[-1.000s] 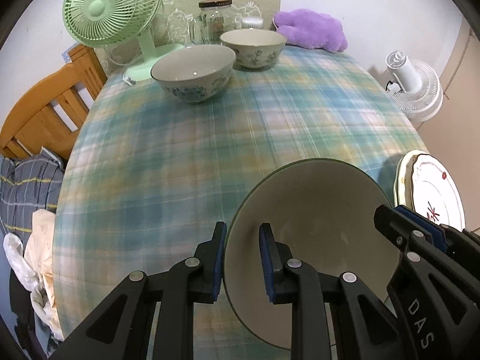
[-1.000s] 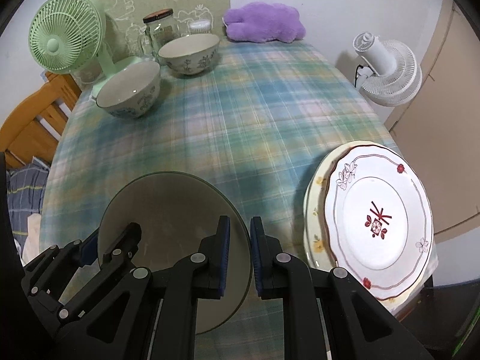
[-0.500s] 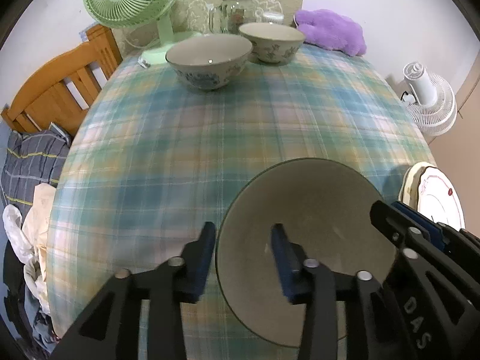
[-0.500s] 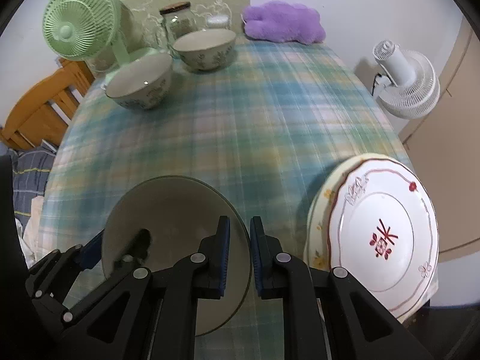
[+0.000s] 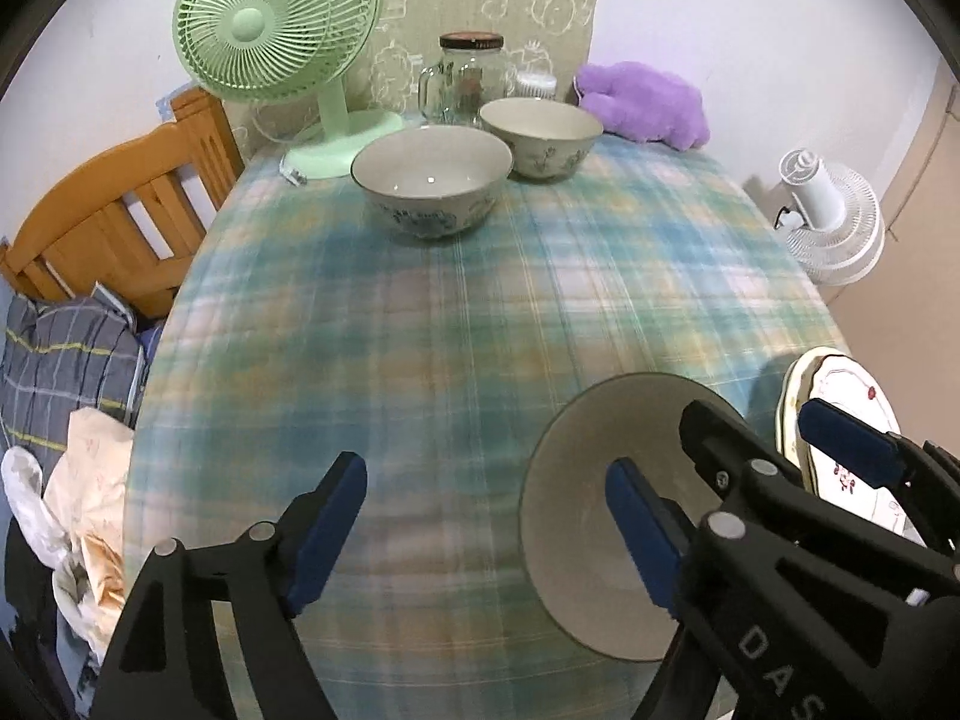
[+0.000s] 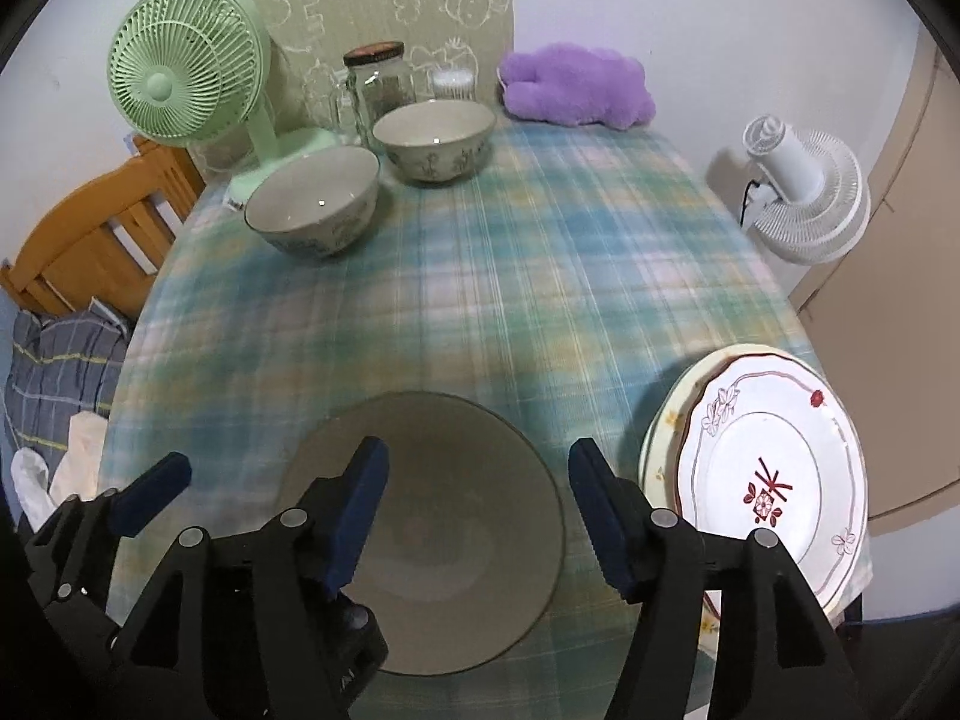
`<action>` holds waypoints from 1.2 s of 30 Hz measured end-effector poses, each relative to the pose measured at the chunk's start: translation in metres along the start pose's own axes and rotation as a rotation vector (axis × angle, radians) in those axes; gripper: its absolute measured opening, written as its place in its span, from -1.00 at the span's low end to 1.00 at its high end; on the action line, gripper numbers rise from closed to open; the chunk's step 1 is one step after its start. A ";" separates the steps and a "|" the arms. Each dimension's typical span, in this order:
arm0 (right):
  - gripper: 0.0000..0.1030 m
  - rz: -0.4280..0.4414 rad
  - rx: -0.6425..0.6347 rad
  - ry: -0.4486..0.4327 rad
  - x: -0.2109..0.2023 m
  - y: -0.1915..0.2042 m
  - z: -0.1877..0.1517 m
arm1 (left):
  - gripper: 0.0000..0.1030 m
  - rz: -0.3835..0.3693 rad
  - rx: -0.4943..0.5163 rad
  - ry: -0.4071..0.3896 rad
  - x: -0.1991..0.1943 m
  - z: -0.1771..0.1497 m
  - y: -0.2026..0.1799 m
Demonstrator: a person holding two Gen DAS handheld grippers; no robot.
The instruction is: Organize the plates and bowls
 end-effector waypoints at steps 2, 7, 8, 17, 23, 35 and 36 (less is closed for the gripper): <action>0.30 -0.003 0.012 -0.009 -0.004 0.005 0.003 | 0.62 -0.020 0.012 -0.013 -0.006 0.003 0.006; 0.32 -0.009 0.048 -0.042 -0.014 0.019 0.014 | 0.62 -0.042 0.023 -0.053 -0.019 0.017 0.020; 0.32 -0.012 0.048 -0.052 -0.017 0.021 0.017 | 0.62 -0.047 0.020 -0.057 -0.020 0.019 0.021; 0.32 -0.040 0.029 -0.103 -0.020 0.027 0.056 | 0.61 -0.033 -0.018 -0.093 -0.017 0.058 0.027; 0.32 -0.021 -0.031 -0.140 -0.010 0.029 0.095 | 0.60 0.044 -0.073 -0.146 -0.009 0.091 0.031; 0.32 0.105 -0.139 -0.180 0.035 0.045 0.166 | 0.43 0.186 -0.174 -0.207 0.025 0.148 0.045; 0.32 0.114 -0.143 -0.183 0.039 0.048 0.170 | 0.41 0.202 -0.178 -0.211 0.029 0.153 0.047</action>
Point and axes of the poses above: each gripper's, at about its wrist camera, not at the fingertips, and x roughly the way its jaws point, y to its left, z to its top, the point moved 3 cm from there along x, roughly the way its jaws point, and after that the axes turned 4 degrees about -z, right-handed, at the moved point
